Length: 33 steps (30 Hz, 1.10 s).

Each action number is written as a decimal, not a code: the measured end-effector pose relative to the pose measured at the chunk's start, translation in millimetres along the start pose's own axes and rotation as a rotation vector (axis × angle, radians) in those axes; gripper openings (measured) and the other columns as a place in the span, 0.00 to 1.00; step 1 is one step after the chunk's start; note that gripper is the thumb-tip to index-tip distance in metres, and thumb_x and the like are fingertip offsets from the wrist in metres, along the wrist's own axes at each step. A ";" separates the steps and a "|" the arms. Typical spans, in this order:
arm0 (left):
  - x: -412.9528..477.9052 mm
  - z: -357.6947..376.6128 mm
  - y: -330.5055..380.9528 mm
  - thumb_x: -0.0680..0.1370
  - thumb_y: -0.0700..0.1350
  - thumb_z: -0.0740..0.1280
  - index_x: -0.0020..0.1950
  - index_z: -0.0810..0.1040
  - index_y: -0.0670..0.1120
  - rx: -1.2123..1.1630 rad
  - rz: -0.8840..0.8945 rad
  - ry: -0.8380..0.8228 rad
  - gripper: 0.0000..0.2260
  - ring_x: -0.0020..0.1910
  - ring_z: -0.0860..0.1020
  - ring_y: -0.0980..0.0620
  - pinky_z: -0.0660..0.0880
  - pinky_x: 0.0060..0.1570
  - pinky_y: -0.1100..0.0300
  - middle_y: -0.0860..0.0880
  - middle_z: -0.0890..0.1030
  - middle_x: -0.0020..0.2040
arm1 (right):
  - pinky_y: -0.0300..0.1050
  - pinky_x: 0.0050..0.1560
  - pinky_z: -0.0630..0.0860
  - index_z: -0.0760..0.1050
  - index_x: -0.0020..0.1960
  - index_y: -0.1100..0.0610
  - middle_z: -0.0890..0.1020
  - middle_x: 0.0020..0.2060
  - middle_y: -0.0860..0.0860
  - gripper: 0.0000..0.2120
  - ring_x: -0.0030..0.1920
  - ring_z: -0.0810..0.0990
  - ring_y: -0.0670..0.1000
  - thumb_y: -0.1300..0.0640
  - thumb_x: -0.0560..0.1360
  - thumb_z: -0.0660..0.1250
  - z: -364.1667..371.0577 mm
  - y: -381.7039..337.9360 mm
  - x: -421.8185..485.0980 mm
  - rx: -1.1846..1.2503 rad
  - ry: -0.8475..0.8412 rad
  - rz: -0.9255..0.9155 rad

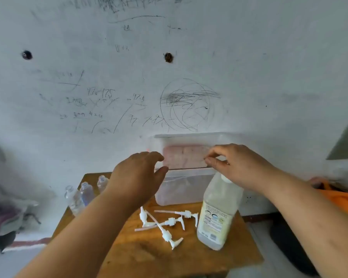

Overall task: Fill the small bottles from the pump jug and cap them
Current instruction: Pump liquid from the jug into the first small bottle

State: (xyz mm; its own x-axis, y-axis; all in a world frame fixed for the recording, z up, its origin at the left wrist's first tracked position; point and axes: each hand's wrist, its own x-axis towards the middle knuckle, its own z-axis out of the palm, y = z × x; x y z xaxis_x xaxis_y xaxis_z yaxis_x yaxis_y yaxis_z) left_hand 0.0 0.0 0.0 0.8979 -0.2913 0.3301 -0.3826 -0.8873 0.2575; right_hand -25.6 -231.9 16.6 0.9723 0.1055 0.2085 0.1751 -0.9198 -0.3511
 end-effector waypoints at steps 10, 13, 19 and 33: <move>-55.6 5.9 -21.2 0.81 0.56 0.60 0.67 0.75 0.55 -0.029 -0.129 -0.108 0.16 0.60 0.78 0.54 0.74 0.55 0.61 0.55 0.78 0.66 | 0.41 0.55 0.70 0.68 0.65 0.42 0.68 0.64 0.44 0.22 0.59 0.71 0.46 0.58 0.75 0.64 -0.1 13.5 -31.7 0.192 -0.070 0.087; -64.9 20.4 -34.7 0.81 0.56 0.60 0.66 0.75 0.54 -0.054 -0.182 -0.126 0.16 0.57 0.79 0.55 0.74 0.52 0.63 0.55 0.79 0.64 | 0.40 0.53 0.69 0.63 0.70 0.41 0.66 0.63 0.45 0.27 0.58 0.71 0.48 0.61 0.75 0.62 1.0 13.0 -28.1 0.119 -0.067 0.129; -61.3 41.4 -52.0 0.80 0.57 0.62 0.68 0.73 0.56 -0.071 -0.215 -0.168 0.17 0.59 0.77 0.57 0.75 0.55 0.62 0.57 0.78 0.65 | 0.39 0.49 0.71 0.74 0.63 0.45 0.79 0.57 0.42 0.17 0.55 0.76 0.46 0.60 0.77 0.63 7.7 14.8 -8.6 0.128 0.101 0.175; 2.5 85.6 -107.9 0.80 0.52 0.64 0.74 0.63 0.45 -0.295 -0.631 -0.058 0.25 0.54 0.77 0.49 0.74 0.48 0.57 0.44 0.73 0.70 | 0.25 0.42 0.70 0.79 0.43 0.42 0.81 0.41 0.38 0.08 0.45 0.76 0.35 0.57 0.72 0.67 30.5 -25.1 8.0 0.202 0.122 0.081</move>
State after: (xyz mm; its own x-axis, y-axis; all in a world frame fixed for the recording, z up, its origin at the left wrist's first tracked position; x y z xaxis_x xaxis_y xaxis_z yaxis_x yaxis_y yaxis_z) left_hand 62.1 64.5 -104.7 0.9750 0.2219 -0.0103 0.1798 -0.7612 0.6231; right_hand -17.5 -196.4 -0.7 0.9607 -0.0235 0.2767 0.1363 -0.8282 -0.5436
